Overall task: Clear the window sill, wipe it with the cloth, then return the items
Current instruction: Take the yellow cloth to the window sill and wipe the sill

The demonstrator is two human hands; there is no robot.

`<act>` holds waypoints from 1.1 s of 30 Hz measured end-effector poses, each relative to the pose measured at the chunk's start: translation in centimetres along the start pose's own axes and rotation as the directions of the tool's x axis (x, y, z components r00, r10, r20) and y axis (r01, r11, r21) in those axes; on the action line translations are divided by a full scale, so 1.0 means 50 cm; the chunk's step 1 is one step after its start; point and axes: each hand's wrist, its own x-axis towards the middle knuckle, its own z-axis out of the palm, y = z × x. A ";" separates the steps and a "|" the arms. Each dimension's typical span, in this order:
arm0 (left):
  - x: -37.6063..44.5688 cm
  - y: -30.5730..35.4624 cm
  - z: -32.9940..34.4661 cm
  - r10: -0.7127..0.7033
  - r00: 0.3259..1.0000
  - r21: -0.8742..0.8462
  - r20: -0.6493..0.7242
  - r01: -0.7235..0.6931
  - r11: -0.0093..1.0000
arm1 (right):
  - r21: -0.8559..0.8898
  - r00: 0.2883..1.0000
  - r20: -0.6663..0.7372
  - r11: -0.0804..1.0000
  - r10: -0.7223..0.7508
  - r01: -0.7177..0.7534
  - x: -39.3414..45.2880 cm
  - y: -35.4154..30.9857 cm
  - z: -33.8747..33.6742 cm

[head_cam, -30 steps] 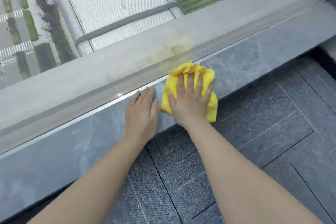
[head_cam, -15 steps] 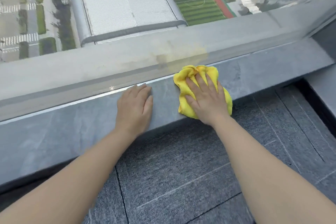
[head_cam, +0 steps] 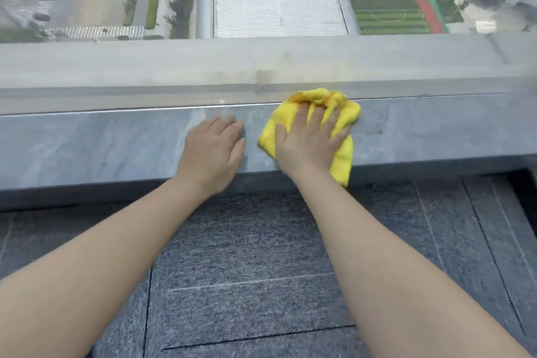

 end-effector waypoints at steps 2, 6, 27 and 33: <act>0.000 0.020 0.006 -0.011 1.000 0.023 0.010 0.011 1.000 | -0.076 0.956 0.023 0.953 -0.292 0.293 -0.016 0.053 -0.011; 0.015 0.076 0.027 -0.042 0.998 0.019 0.045 0.041 0.999 | -0.130 0.881 0.127 0.873 -0.456 0.471 -0.010 0.174 -0.040; 0.039 0.150 0.074 -0.175 0.983 -0.029 0.059 0.177 0.984 | -0.094 0.943 0.005 0.939 -0.332 0.331 0.017 0.172 -0.029; 0.044 0.183 0.059 -0.166 0.982 -0.061 0.093 0.172 0.983 | -0.204 0.904 -0.081 0.895 -0.420 0.398 -0.018 0.244 -0.026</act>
